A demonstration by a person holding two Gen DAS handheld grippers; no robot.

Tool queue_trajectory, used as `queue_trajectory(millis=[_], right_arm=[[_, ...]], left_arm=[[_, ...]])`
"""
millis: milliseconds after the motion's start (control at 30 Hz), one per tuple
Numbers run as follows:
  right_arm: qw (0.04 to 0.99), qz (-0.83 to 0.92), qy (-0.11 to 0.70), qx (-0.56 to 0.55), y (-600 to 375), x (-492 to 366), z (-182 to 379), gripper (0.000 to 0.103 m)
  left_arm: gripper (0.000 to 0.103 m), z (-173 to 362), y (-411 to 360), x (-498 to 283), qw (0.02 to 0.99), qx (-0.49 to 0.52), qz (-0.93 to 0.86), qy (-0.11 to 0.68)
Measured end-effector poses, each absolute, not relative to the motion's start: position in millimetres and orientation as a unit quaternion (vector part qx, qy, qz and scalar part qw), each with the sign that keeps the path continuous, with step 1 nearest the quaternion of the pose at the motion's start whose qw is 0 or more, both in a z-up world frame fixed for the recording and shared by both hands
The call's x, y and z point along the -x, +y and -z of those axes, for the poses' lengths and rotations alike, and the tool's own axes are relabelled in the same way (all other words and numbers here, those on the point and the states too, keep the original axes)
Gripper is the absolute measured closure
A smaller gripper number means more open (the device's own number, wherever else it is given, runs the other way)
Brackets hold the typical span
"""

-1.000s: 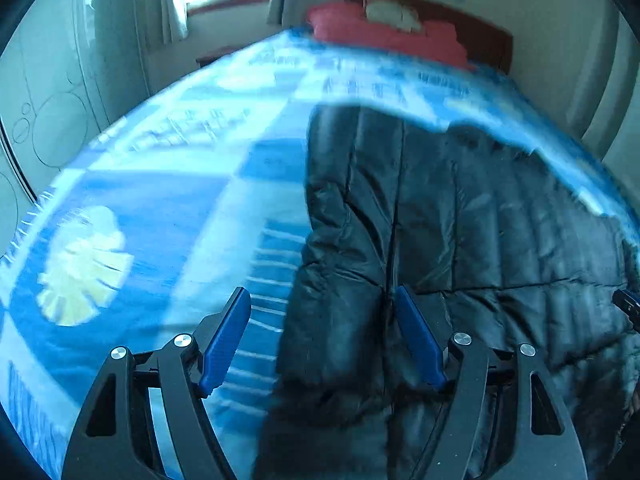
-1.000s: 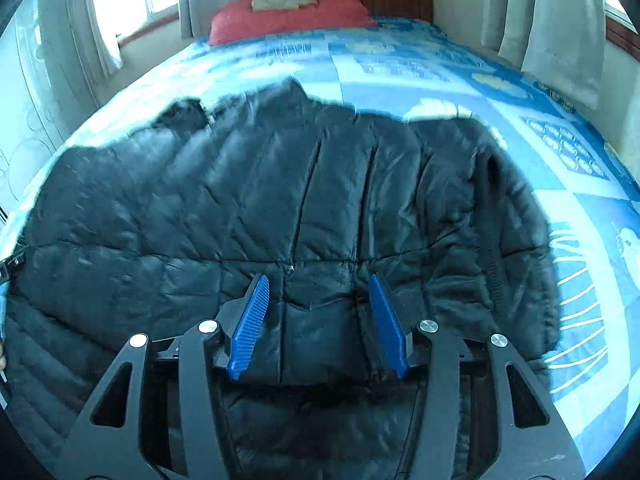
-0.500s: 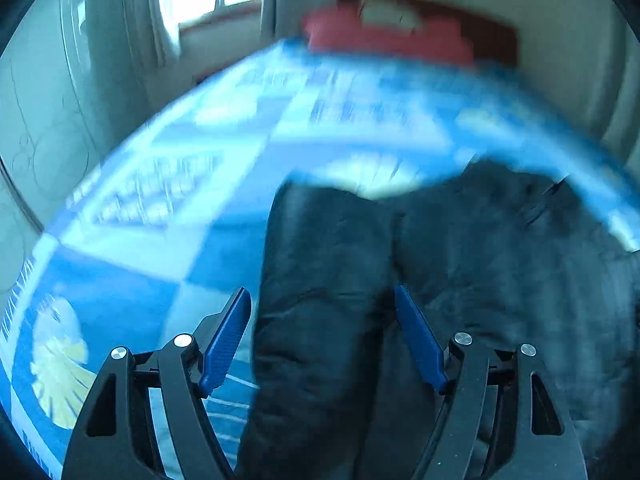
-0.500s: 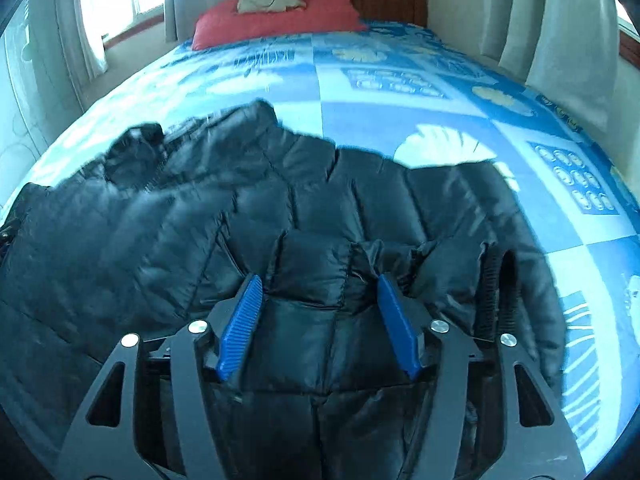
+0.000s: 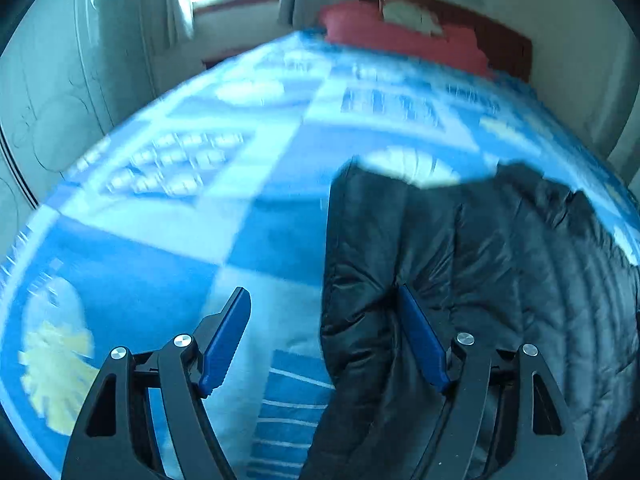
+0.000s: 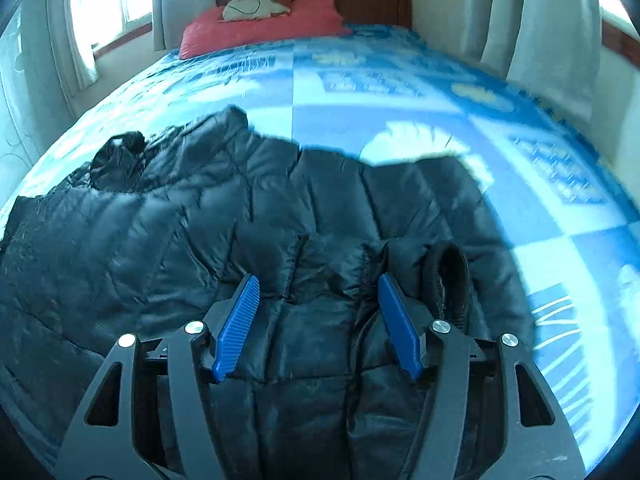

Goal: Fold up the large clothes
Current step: 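Lay the collar onto the hem with the right tool and open it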

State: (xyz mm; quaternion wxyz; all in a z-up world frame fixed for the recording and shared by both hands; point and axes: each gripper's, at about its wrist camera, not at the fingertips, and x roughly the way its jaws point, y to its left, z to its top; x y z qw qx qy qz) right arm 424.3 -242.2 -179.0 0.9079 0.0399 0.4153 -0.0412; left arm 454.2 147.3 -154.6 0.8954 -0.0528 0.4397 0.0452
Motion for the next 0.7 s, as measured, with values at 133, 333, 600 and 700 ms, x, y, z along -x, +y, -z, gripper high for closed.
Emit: queue_trajectory(millis=[133,333,600,700], right_arm=[[0.907,0.045,0.418,-0.034,-239,-427,178,0.039],[0.914,0.032,0.402,-0.035,-239,-386,150,0.039],[0.905,0.043,0.422,-0.034,-267,-256,143,0.034],[0.899,0.052,0.434,-0.041,-279,-208,147,0.034]], left_arm=[[0.024,162,138,-460,0.892,0.020,-0.058,0.448],[0.025,135,148,-419,0.899,0.031,-0.048,0.434],[0.025,116,163,-281,0.908,0.046,-0.010,0.416],[0.025,118,167,-235,0.901,0.057,0.009,0.429]])
